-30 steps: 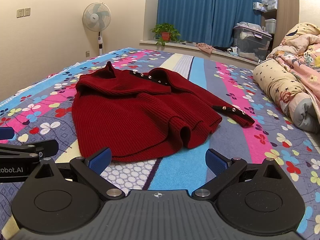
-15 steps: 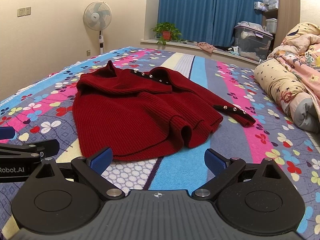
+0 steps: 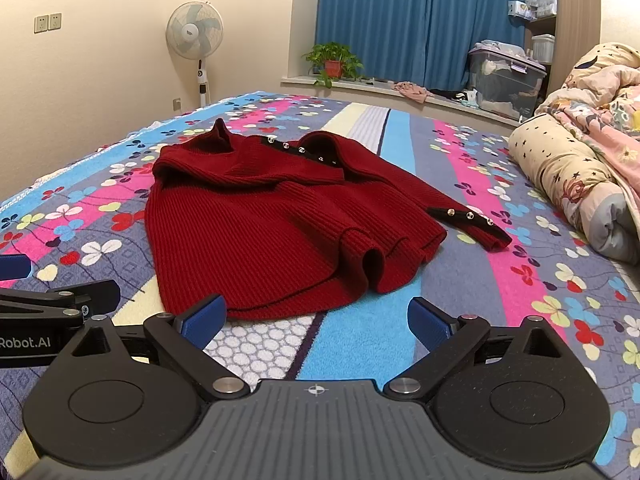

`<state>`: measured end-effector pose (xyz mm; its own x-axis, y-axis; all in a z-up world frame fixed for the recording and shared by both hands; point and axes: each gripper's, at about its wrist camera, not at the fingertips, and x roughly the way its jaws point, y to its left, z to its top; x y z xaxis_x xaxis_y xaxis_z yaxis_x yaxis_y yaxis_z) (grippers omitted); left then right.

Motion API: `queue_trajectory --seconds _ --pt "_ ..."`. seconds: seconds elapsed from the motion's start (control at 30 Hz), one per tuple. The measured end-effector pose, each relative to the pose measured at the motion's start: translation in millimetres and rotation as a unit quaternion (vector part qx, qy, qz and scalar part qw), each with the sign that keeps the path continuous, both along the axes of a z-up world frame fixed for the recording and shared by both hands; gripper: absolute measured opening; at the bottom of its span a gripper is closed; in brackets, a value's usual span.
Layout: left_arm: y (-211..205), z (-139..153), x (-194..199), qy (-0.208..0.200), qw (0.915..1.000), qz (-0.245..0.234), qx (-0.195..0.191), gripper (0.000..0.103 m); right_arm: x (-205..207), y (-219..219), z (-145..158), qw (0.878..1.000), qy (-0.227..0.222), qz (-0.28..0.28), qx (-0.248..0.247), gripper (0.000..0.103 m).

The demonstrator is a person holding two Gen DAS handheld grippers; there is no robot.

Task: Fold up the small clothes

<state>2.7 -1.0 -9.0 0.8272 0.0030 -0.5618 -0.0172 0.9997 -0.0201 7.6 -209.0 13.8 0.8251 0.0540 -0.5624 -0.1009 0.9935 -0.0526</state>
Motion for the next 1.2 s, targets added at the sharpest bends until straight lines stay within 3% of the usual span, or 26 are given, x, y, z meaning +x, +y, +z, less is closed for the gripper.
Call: queue_trajectory --seconds 0.4,0.53,0.57,0.6,0.63,0.67,0.73,0.8,0.97,1.07,1.1,1.2 --pt "2.4 -4.0 2.8 0.007 1.0 0.002 0.002 0.103 2.0 -5.4 -2.9 1.0 0.01 -0.004 0.021 0.094" --pt "11.1 -11.5 12.8 0.015 0.9997 0.018 0.008 0.101 3.9 -16.3 4.5 0.999 -0.004 -0.022 0.037 0.08" --pt "13.4 -13.3 19.0 0.021 0.9996 0.016 0.006 0.099 5.5 -20.9 7.0 0.999 -0.005 -0.024 0.047 0.073" --pt "15.4 -15.0 26.2 0.027 0.9996 0.01 0.002 0.09 6.7 -25.2 8.0 0.998 -0.004 -0.028 0.057 0.07" --pt "17.1 -16.7 33.8 0.032 0.9995 0.004 -0.004 0.08 8.5 -29.6 9.8 0.997 -0.003 -0.032 0.066 0.061" --pt "19.0 -19.7 43.5 0.038 0.9991 -0.003 -0.016 0.078 10.9 -33.3 12.0 0.997 -0.003 -0.035 0.075 0.052" --pt "23.4 -30.7 65.7 0.06 0.9968 -0.005 -0.052 0.069 15.8 -40.2 15.9 0.996 -0.003 -0.039 0.086 0.044" --pt "29.3 -46.6 89.1 0.085 0.9919 0.012 -0.094 0.067 16.9 -45.4 18.0 0.995 -0.009 -0.047 0.089 0.035" --pt "30.6 -85.6 131.6 0.118 0.9787 0.059 -0.157 0.067 24.3 -61.8 24.0 0.992 -0.013 -0.067 0.108 0.035" --pt "16.8 -91.5 142.2 0.091 0.9833 0.065 -0.144 0.067 31.1 -72.3 24.0 0.99 -0.004 -0.075 0.121 0.035" --pt "11.6 -91.7 145.4 0.089 0.9846 0.062 -0.137 0.061 33.8 -74.4 23.7 0.989 0.0 -0.078 0.126 0.035" --pt "3.3 -89.2 149.4 0.094 0.9885 0.041 -0.111 0.022 39.4 -81.9 23.2 0.987 0.005 -0.089 0.131 0.035"
